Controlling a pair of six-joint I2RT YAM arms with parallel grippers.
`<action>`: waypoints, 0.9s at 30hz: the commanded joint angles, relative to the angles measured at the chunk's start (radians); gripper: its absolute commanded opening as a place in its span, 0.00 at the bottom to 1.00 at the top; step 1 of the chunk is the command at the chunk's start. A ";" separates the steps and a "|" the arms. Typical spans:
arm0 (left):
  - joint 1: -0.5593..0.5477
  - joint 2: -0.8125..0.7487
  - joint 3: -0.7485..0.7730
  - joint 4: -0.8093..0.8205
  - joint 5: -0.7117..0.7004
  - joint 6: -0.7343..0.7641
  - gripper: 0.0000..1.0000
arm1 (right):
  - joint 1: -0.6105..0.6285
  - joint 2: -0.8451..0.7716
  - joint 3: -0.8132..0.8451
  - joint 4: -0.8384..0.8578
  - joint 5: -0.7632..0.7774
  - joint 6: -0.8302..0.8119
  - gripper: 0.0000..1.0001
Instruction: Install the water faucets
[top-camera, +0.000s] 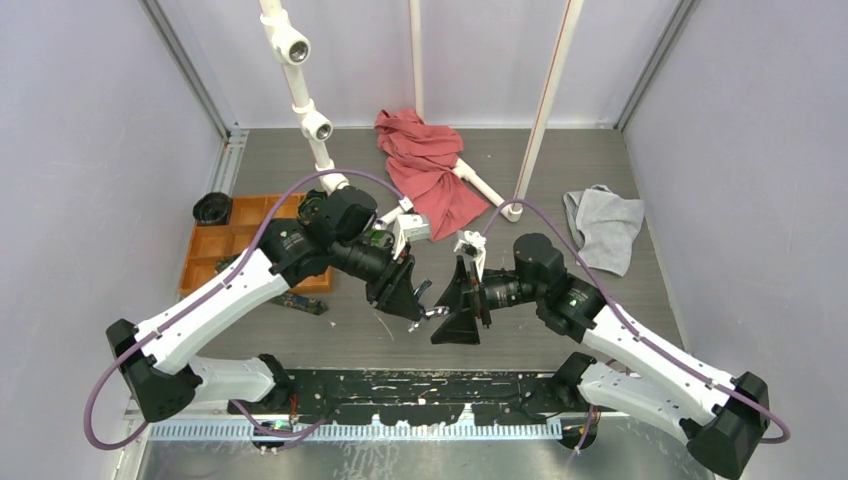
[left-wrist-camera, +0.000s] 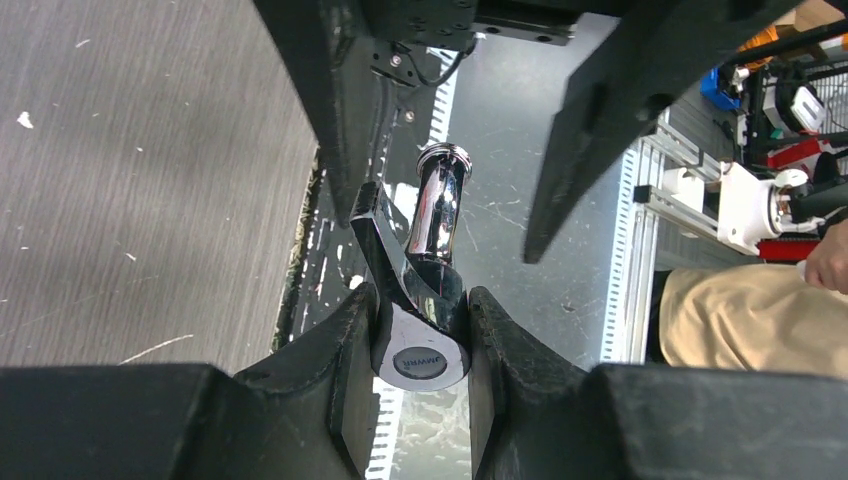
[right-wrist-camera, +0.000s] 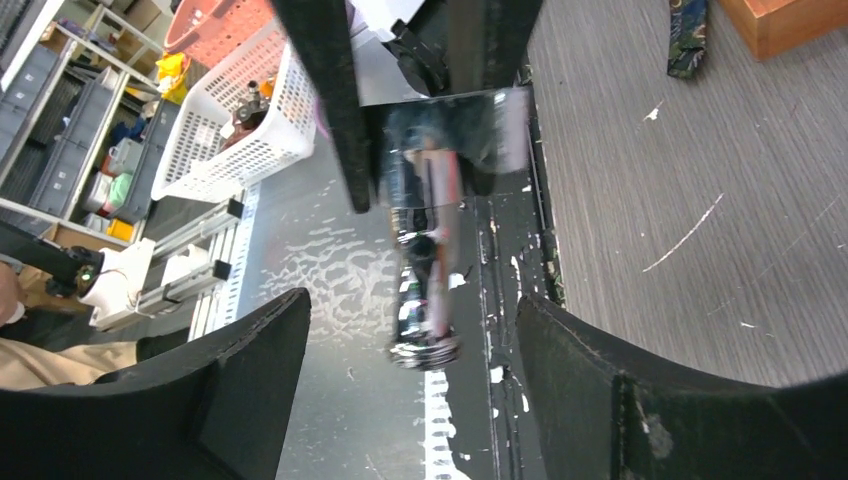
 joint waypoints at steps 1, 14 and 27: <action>0.003 0.008 0.039 0.002 0.082 -0.006 0.00 | 0.010 0.027 0.008 0.129 0.015 -0.034 0.77; 0.004 0.036 0.055 -0.001 0.121 -0.019 0.00 | 0.036 0.091 0.030 0.183 -0.019 -0.088 0.56; 0.004 0.077 0.048 0.010 0.149 -0.028 0.00 | 0.040 0.131 0.078 0.066 -0.080 -0.185 0.31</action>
